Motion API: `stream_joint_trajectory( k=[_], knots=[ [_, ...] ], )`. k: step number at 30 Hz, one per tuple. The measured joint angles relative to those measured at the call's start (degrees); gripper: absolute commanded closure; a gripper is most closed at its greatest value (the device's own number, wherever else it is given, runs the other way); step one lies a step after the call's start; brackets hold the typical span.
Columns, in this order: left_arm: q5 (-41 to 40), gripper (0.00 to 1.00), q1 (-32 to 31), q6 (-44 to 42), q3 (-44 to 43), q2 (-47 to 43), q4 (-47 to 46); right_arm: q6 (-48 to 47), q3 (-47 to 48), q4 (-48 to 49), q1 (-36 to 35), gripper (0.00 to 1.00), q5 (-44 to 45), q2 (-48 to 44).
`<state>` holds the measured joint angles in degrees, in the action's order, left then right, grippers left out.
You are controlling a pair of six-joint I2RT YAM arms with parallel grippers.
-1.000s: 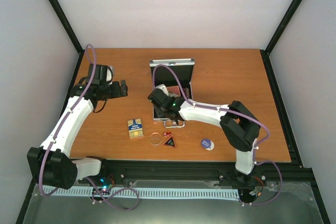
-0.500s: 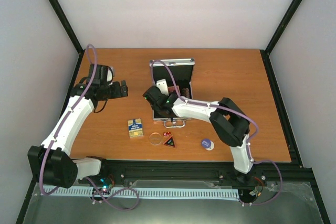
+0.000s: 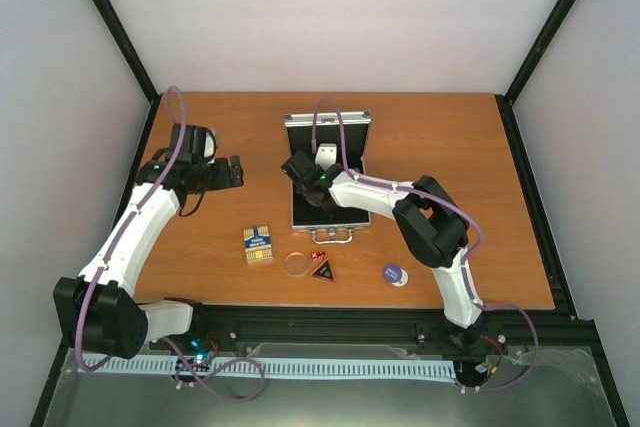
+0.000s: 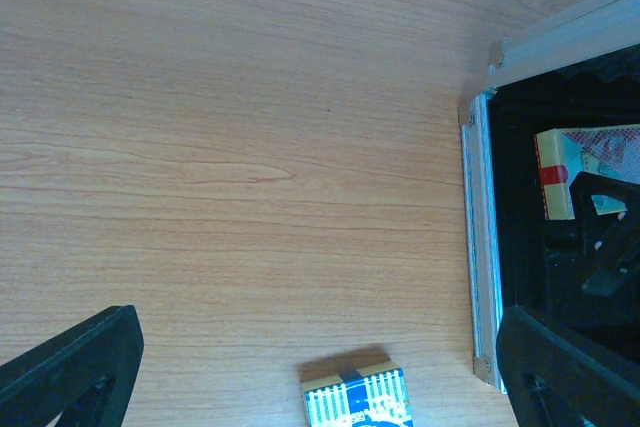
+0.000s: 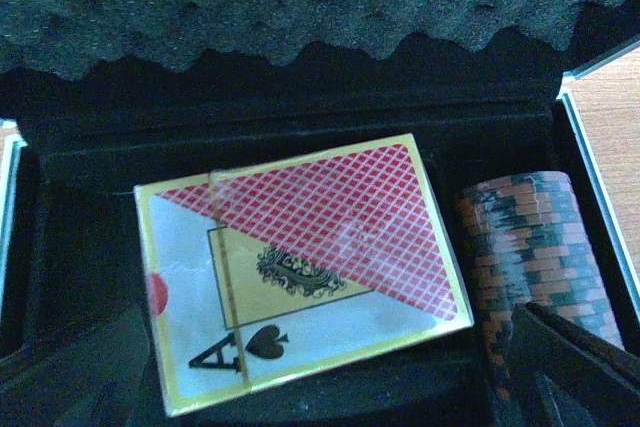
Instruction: Pack up texas hold em set
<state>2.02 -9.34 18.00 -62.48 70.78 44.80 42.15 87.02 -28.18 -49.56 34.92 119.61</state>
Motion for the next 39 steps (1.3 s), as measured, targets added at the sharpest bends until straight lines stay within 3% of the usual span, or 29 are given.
stream_joint_trajectory(
  k=[26, 39],
  knots=[
    [-0.3, 0.00, 0.0, -0.2, 0.5, 2.3, -0.5, -7.6, -1.2, 5.6, 1.7, 0.00, -6.4, 0.6],
    [-0.4, 0.00, 0.0, -0.3, 0.5, 3.5, -1.0, -3.8, 4.5, 1.4, 4.2, 0.00, -6.1, 5.6]
  ],
)
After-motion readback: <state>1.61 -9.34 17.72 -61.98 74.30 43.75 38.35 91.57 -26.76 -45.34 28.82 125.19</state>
